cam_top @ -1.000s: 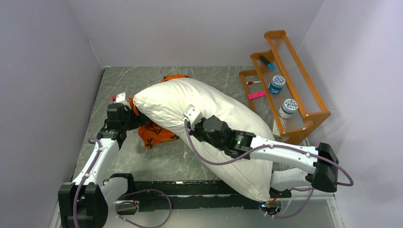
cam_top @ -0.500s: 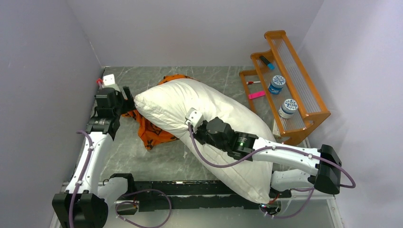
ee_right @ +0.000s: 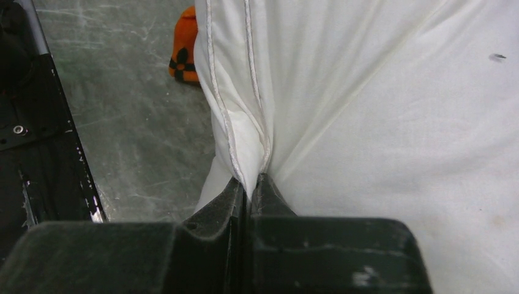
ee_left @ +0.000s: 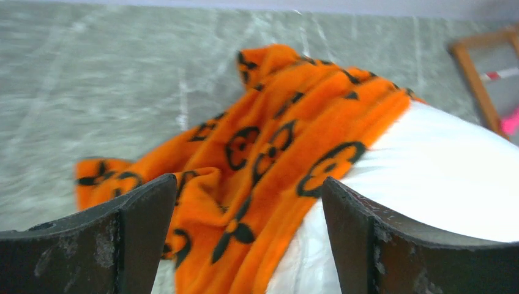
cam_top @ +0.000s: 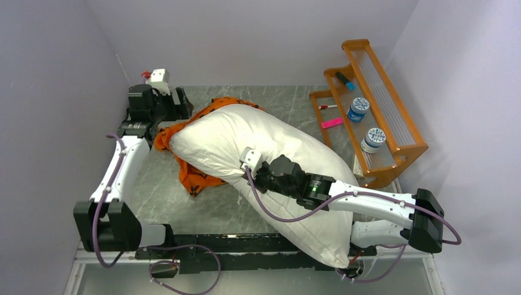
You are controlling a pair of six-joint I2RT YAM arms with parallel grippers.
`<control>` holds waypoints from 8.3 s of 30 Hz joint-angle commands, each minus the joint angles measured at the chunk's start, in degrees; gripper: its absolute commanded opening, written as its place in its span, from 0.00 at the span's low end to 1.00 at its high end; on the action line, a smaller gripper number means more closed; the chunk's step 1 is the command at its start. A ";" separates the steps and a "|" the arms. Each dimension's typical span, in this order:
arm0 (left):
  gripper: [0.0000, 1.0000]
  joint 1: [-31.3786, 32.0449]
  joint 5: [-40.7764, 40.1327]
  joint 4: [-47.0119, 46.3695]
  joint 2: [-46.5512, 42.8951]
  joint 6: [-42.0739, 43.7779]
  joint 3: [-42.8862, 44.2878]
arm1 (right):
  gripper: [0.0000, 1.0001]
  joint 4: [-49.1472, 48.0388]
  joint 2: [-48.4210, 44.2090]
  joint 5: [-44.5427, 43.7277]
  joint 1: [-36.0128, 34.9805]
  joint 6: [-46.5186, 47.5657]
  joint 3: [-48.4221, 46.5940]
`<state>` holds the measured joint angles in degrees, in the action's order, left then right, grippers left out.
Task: Remove the pillowcase from the pillow
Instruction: Remove the pillow from the pillowcase, then adjust the pillowcase at the center of the board, then adjust the pillow at the center of the board.
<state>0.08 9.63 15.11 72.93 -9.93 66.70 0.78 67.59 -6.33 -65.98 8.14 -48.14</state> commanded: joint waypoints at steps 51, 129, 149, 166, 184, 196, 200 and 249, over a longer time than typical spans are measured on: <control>0.05 -2.03 -20.71 6.12 38.05 9.09 8.10 | 0.00 0.56 -7.98 -15.37 -0.74 1.03 -6.92; 0.05 -6.38 -49.79 1.50 -3.15 8.99 -0.11 | 0.00 -14.42 10.25 -17.58 12.35 5.16 -37.09; 0.39 4.22 -35.11 -2.35 -10.62 0.20 -16.83 | 0.00 -7.63 40.25 19.30 17.06 -15.95 -47.22; 0.72 5.45 -15.84 -3.47 -10.98 -1.07 -19.60 | 0.83 -1.77 24.42 18.64 18.21 -15.01 -42.37; 0.88 6.34 4.77 -8.42 -8.87 -14.67 -32.59 | 0.88 -0.96 -3.45 -4.40 18.63 -11.94 -13.57; 0.96 6.43 -20.58 8.78 -20.35 -4.94 -23.03 | 0.98 7.33 -4.22 -5.68 20.12 -26.49 -6.56; 0.96 6.43 -23.42 11.23 -23.75 -4.18 -23.17 | 1.00 6.05 -2.95 1.78 22.69 -35.73 -3.42; 0.96 11.17 -9.20 10.99 -26.34 -5.06 -12.79 | 0.62 5.34 -2.04 3.70 36.53 -25.31 -12.70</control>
<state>10.76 5.45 22.72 52.49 -17.56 48.82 7.60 72.99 2.09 -29.54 -19.68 -60.73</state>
